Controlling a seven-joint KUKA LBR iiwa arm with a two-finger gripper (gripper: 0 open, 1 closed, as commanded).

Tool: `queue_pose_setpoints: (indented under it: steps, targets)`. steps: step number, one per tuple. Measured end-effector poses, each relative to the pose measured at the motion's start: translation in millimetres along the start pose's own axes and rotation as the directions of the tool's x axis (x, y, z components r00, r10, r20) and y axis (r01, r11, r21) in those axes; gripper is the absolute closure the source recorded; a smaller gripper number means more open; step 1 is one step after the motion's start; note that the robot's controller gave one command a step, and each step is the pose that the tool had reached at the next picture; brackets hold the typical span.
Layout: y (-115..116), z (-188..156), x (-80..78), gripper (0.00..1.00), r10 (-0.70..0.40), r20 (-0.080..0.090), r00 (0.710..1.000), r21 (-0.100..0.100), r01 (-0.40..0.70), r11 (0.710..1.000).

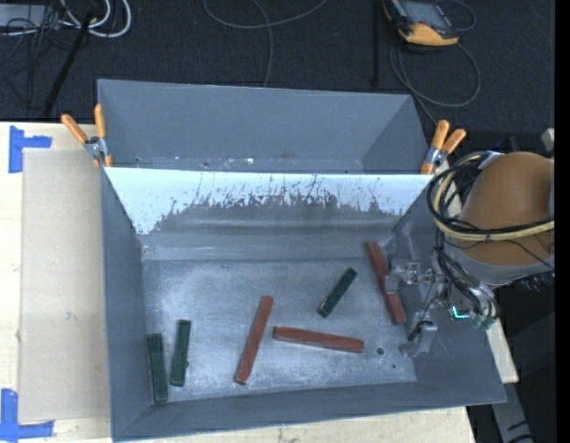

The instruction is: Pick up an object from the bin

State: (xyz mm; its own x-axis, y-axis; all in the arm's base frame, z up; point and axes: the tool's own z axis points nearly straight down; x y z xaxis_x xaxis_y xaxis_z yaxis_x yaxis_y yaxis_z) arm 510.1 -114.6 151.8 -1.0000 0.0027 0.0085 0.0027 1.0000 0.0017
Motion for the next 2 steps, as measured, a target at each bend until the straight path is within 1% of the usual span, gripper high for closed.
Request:
queue_pose_setpoints:
  steps: [1, 2]
  targets:
    - [34, 85, 23.8, 0.00, -0.095, 0.006, 0.995, 0.000, 0.095, 0.995]
    - [62, 83, 17.9, 0.00, -0.118, 0.009, 0.993, 0.001, 0.118, 0.993]
